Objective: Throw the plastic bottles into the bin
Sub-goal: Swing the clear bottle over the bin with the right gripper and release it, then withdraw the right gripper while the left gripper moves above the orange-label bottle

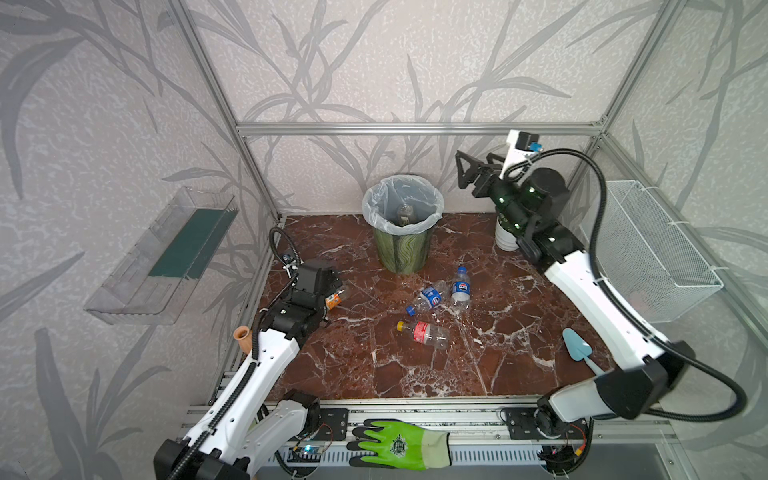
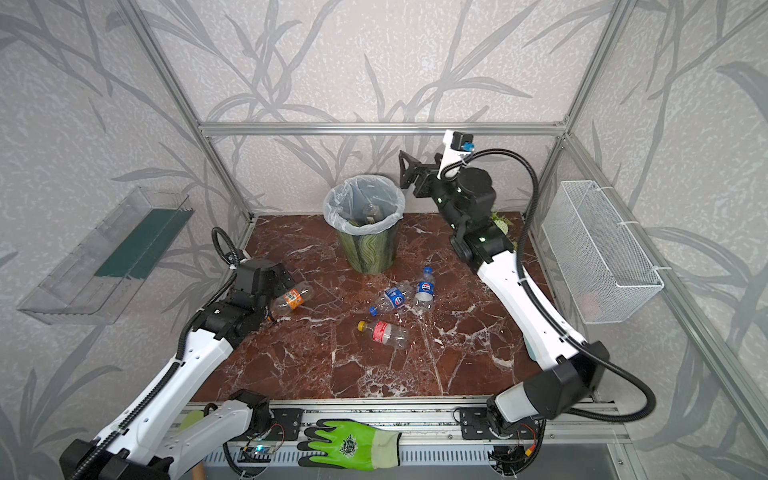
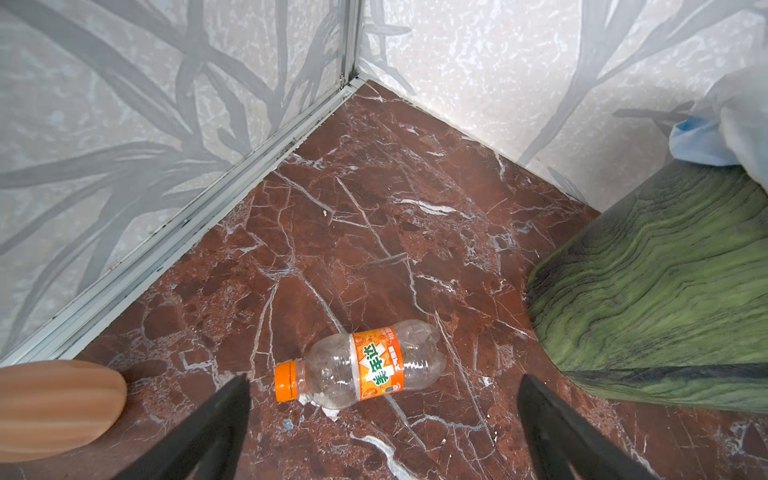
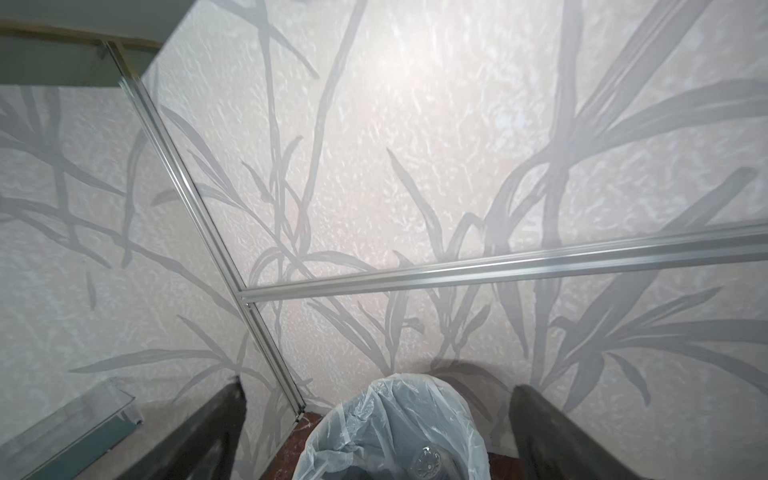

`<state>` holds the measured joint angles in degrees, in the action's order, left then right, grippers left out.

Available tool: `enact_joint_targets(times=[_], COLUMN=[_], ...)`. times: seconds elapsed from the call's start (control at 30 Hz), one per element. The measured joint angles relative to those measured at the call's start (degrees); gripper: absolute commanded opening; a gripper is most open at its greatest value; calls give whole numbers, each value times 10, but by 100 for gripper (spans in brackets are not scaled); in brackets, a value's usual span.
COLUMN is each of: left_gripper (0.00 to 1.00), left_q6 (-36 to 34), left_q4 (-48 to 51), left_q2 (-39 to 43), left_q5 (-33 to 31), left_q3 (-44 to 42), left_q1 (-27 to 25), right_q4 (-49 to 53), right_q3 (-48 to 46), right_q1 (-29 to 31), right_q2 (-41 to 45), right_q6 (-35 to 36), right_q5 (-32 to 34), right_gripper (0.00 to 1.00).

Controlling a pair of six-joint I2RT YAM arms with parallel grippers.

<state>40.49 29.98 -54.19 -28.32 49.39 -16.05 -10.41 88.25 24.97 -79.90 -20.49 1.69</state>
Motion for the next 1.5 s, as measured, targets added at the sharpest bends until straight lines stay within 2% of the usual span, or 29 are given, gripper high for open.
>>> enact_joint_targets(times=[0.17, 0.4, 0.63, 0.83, 0.93, 1.03, 1.2, 1.3, 1.5], left_gripper=[99, 99, 99, 99, 98, 92, 85, 85, 85], left_q6=[54, 113, 121, 104, 63, 7, -136, -223, -406], left_q4=[13, 14, 12, 13, 21, 45, 100, 138, 158], left_q2=[12, -27, -74, -102, -135, -178, -264, -310, -317], left_q5=[-2, 60, 107, 135, 146, 151, 171, 150, 128], left_q3=[-29, -45, -45, -39, -15, 31, 124, 175, 165], left_q1=[2, 46, 73, 89, 91, 91, 88, 77, 61], right_q4=[-51, -30, -12, -17, -18, -22, -36, -41, -45], right_q3=[-181, -395, -503, -563, -583, -590, -591, -591, -591], right_q1=[-41, -96, -117, -120, -120, -123, -124, -128, -138], right_q2=[108, 125, 186, 193, 190, 188, 180, 172, 160], right_q6=[-19, -82, -141, -192, -212, -227, -239, -241, -241], right_q5=[19, 18, 19, 18, 18, 18, 18, 16, 7], right_gripper=[99, 99, 99, 99, 99, 99, 99, 99, 99])
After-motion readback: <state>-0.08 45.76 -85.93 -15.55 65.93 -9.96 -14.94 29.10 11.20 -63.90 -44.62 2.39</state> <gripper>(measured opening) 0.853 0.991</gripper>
